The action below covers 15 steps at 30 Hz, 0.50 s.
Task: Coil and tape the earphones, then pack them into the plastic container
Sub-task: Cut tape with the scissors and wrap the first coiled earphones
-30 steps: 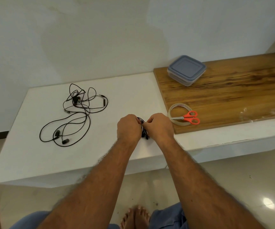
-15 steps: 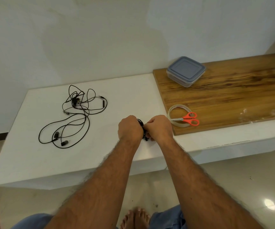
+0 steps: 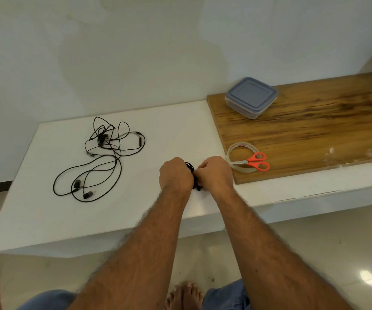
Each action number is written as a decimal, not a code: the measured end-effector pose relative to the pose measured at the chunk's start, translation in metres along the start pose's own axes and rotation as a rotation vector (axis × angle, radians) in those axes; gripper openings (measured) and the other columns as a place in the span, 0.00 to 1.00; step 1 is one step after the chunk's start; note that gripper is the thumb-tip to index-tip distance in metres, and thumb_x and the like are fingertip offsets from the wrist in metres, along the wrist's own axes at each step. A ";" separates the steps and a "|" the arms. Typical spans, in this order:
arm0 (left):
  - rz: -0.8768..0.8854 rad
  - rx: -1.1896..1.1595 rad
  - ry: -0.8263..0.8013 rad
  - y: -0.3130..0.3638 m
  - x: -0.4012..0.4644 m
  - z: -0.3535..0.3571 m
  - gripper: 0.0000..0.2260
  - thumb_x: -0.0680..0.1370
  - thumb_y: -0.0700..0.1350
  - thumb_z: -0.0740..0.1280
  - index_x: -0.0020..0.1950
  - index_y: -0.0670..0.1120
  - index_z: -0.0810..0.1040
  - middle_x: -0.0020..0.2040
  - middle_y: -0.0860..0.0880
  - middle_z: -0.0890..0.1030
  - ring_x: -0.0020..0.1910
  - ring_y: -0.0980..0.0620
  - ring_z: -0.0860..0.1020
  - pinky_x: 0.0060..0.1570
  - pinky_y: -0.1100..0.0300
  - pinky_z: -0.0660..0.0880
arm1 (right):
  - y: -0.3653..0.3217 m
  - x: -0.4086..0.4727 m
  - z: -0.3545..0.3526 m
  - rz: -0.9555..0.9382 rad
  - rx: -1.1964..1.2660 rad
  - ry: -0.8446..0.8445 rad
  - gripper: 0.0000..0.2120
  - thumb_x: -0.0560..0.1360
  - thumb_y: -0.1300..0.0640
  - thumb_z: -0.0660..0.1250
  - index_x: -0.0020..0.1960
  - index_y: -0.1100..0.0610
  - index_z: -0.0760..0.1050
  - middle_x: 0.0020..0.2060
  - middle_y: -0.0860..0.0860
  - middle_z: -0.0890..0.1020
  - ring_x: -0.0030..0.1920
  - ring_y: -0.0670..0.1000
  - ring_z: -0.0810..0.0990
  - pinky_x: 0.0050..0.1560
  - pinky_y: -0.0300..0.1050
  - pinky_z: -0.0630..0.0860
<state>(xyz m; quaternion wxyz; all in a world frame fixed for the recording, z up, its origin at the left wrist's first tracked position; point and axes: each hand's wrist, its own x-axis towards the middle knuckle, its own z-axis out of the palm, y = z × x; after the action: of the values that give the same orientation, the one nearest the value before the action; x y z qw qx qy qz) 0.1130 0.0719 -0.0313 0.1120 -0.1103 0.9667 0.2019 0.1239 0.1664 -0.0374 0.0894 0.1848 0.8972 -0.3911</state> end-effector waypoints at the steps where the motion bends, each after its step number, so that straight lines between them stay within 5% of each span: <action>1: -0.006 0.003 -0.002 0.001 0.000 -0.001 0.07 0.75 0.37 0.65 0.37 0.43 0.72 0.37 0.47 0.75 0.35 0.49 0.73 0.31 0.60 0.69 | 0.000 0.000 0.000 0.001 0.009 -0.006 0.06 0.67 0.64 0.68 0.34 0.59 0.83 0.29 0.53 0.82 0.29 0.51 0.77 0.26 0.38 0.67; 4: -0.018 -0.004 -0.011 0.004 0.000 -0.001 0.13 0.75 0.37 0.66 0.32 0.45 0.68 0.36 0.48 0.74 0.34 0.50 0.72 0.29 0.61 0.67 | 0.000 0.001 -0.002 0.011 0.034 -0.025 0.07 0.66 0.64 0.67 0.33 0.59 0.83 0.29 0.54 0.83 0.27 0.51 0.78 0.26 0.39 0.71; 8: -0.082 -0.083 -0.066 0.006 -0.001 -0.002 0.05 0.75 0.38 0.65 0.40 0.44 0.73 0.39 0.47 0.76 0.40 0.47 0.75 0.37 0.58 0.72 | 0.001 0.002 -0.003 0.073 0.201 -0.081 0.08 0.65 0.67 0.66 0.30 0.59 0.80 0.25 0.55 0.81 0.22 0.50 0.79 0.27 0.41 0.79; 15: -0.166 -0.259 -0.147 -0.005 0.003 0.001 0.07 0.75 0.44 0.65 0.49 0.44 0.79 0.44 0.48 0.81 0.42 0.46 0.78 0.36 0.59 0.70 | 0.008 0.001 -0.006 0.174 0.507 -0.138 0.02 0.68 0.68 0.70 0.38 0.67 0.81 0.25 0.57 0.78 0.20 0.49 0.73 0.24 0.39 0.73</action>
<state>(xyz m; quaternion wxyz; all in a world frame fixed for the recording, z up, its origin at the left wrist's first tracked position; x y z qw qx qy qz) 0.1115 0.0672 -0.0353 0.1834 -0.1884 0.9094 0.3222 0.1261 0.1763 -0.0394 0.1346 0.2504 0.7433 -0.6055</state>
